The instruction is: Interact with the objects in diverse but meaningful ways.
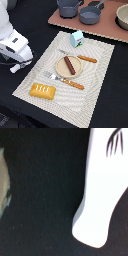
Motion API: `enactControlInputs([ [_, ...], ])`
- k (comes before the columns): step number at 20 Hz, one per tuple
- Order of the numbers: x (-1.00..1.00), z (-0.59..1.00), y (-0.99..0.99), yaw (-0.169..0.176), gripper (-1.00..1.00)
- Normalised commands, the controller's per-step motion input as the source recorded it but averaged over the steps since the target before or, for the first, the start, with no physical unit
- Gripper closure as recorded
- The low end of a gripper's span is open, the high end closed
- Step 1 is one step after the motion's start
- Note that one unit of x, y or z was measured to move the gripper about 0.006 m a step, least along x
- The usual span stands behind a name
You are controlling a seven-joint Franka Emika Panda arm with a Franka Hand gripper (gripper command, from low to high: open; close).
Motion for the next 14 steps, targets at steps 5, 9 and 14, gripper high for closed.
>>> enactControlInputs([
  [5,0.04,-0.04,-0.01,0.0,1.0],
  [9,0.07,-0.07,0.0,0.0,1.0],
  [14,0.15,-0.04,0.0,0.0,1.0],
])
